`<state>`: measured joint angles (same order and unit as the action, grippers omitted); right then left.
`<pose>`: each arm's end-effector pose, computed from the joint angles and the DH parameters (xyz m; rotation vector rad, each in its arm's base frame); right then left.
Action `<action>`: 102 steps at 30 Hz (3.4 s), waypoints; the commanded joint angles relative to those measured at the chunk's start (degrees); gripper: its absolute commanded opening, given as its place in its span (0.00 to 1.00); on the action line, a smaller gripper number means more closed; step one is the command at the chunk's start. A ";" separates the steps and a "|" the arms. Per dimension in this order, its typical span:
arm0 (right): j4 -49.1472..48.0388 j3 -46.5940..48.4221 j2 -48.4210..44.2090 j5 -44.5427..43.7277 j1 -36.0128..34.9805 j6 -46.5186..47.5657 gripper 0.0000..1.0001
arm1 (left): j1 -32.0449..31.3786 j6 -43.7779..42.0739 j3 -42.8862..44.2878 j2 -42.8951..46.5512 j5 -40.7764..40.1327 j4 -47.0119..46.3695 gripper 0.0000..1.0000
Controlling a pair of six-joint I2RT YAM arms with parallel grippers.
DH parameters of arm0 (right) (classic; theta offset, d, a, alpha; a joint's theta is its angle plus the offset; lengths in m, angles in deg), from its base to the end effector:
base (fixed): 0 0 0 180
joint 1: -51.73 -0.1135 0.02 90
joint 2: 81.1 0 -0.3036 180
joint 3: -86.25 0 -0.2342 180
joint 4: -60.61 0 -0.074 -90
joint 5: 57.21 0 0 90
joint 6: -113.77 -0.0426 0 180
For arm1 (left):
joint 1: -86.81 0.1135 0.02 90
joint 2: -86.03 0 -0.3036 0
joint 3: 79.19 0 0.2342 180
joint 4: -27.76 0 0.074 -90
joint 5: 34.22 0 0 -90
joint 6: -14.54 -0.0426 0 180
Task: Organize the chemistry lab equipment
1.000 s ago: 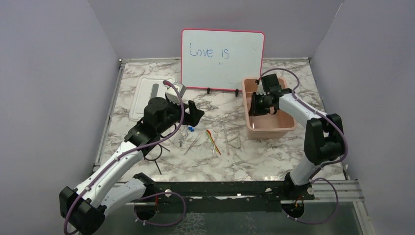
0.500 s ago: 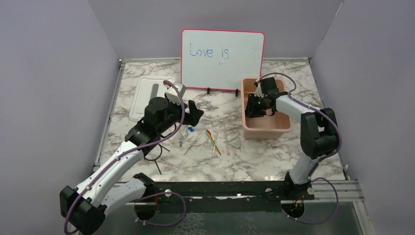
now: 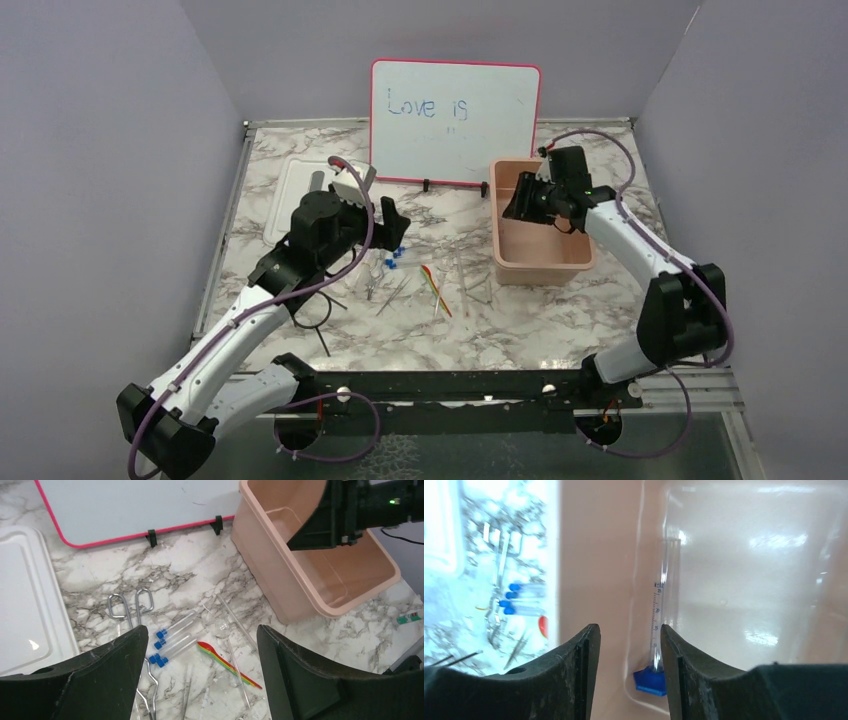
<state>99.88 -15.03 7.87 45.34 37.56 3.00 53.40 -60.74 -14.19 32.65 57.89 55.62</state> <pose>0.3080 0.0873 0.2875 0.0424 2.4807 0.5344 0.1496 -0.1005 0.3717 0.3343 1.8701 -0.6131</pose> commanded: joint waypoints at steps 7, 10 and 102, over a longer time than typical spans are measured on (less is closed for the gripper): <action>0.56 4.54 -16.05 -1.72 -3.69 -2.80 0.52 | -0.17 -6.04 13.70 2.60 -16.80 8.13 0.83; -1.49 5.07 -16.55 0.41 -9.25 -4.55 0.53 | -0.15 -7.01 16.47 4.34 -20.74 8.42 0.83; 12.28 25.03 -12.05 -39.18 -16.34 12.84 0.01 | -0.17 -2.92 15.04 3.81 -14.47 2.63 0.85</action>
<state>106.40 12.84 -2.84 6.20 16.23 15.83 53.40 -67.93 5.26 37.63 35.20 63.68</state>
